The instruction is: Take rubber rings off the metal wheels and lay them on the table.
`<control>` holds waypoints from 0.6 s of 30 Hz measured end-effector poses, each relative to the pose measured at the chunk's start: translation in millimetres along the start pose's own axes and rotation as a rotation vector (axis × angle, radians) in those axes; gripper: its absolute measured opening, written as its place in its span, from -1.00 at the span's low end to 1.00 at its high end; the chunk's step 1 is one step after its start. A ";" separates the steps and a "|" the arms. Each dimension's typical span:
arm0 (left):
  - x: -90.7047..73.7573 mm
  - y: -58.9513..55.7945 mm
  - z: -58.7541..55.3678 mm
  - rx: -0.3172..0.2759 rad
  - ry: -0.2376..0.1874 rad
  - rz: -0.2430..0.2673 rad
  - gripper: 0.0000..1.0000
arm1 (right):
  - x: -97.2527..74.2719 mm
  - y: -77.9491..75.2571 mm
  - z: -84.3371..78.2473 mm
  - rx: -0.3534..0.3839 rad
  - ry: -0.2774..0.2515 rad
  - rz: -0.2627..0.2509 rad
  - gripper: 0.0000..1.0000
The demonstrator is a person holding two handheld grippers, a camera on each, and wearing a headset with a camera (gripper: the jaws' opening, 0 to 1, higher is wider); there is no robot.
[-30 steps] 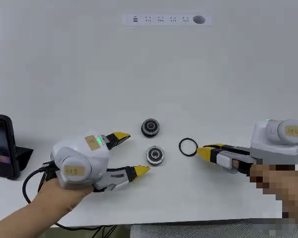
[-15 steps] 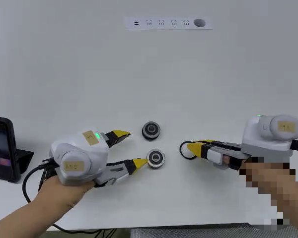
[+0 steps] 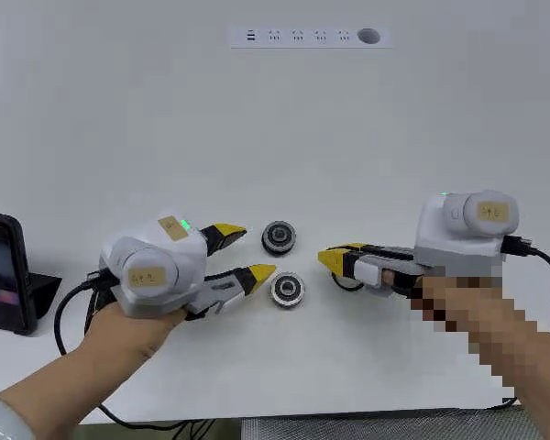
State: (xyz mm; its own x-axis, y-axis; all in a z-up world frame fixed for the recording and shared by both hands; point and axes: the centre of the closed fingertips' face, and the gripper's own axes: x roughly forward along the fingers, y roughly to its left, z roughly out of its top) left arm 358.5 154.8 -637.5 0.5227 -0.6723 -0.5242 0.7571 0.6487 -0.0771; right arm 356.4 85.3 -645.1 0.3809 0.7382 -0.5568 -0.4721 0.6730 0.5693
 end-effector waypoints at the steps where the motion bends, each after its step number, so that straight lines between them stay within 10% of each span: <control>1: 1.4 -0.5 1.7 0.001 0.000 -0.003 -0.32 | 0.6 0.8 0.3 -0.001 -0.001 0.002 -0.79; 18: 24.0 0.7 12.0 0.025 0.015 -0.019 -0.49 | 4.5 0.9 1.6 0.008 -0.002 0.009 -0.80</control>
State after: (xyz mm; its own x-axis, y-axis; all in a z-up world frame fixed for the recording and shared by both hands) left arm 376.2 134.8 -640.0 0.5027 -0.6785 -0.5357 0.7761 0.6271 -0.0660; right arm 358.9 89.3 -646.2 0.3783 0.7440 -0.5508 -0.4693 0.6670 0.5786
